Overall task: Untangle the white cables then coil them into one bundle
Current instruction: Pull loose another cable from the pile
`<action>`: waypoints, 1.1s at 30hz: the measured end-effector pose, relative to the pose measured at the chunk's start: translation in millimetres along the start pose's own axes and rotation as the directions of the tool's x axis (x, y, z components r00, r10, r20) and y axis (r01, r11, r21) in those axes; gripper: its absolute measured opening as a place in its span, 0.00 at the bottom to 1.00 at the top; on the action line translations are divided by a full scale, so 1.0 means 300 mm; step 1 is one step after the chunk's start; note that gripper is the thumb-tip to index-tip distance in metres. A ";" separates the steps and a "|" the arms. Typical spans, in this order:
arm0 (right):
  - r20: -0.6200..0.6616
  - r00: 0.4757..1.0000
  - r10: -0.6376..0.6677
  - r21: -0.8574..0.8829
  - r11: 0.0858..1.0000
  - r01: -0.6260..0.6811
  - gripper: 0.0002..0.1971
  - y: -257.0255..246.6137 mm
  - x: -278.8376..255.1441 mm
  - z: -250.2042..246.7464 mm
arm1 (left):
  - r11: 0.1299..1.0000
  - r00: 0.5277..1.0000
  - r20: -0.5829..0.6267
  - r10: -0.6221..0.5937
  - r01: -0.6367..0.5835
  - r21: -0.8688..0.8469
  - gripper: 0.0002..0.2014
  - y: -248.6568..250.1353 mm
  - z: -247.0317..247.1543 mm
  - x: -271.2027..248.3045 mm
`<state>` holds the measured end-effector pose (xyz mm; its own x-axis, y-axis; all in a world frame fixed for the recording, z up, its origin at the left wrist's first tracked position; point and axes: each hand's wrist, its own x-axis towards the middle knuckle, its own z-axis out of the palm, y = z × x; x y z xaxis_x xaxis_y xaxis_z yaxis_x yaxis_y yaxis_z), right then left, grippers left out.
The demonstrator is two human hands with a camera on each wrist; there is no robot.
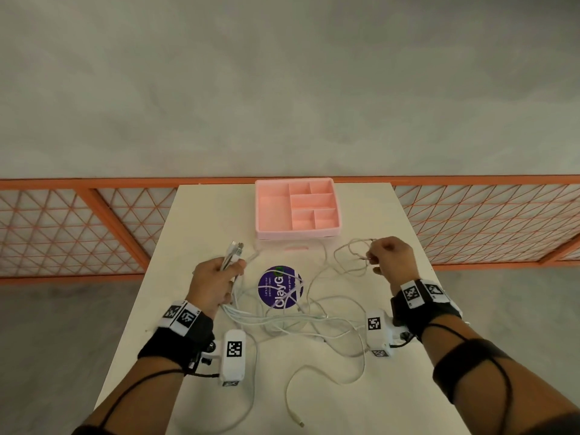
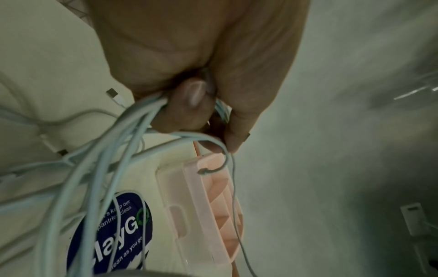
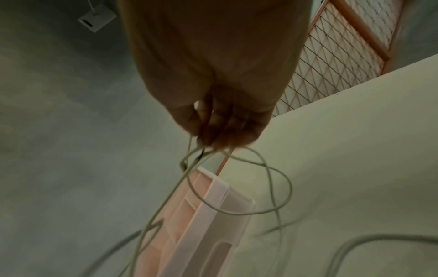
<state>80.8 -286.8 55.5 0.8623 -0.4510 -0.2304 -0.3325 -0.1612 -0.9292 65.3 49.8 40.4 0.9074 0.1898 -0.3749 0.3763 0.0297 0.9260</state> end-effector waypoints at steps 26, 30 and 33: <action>0.490 0.840 -0.235 0.319 0.944 0.078 0.03 -0.219 -0.170 0.171 | 0.953 0.946 0.153 0.287 -0.298 0.051 0.11 0.113 0.280 -0.097; 0.510 0.842 -0.175 0.388 0.921 -0.044 0.04 -0.210 -0.176 0.156 | 0.979 0.952 0.230 0.200 -0.205 -0.004 0.13 0.106 0.290 -0.117; 0.510 0.846 -0.157 0.431 0.897 -0.094 0.05 -0.218 -0.179 0.149 | 0.969 0.922 0.331 0.203 -0.238 0.068 0.12 0.092 0.282 -0.131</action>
<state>73.3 -212.9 115.7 0.9762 0.0917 -0.1967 -0.2147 0.2759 -0.9369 56.0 -39.9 77.0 0.9745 -0.1435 -0.1724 0.1617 -0.0829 0.9833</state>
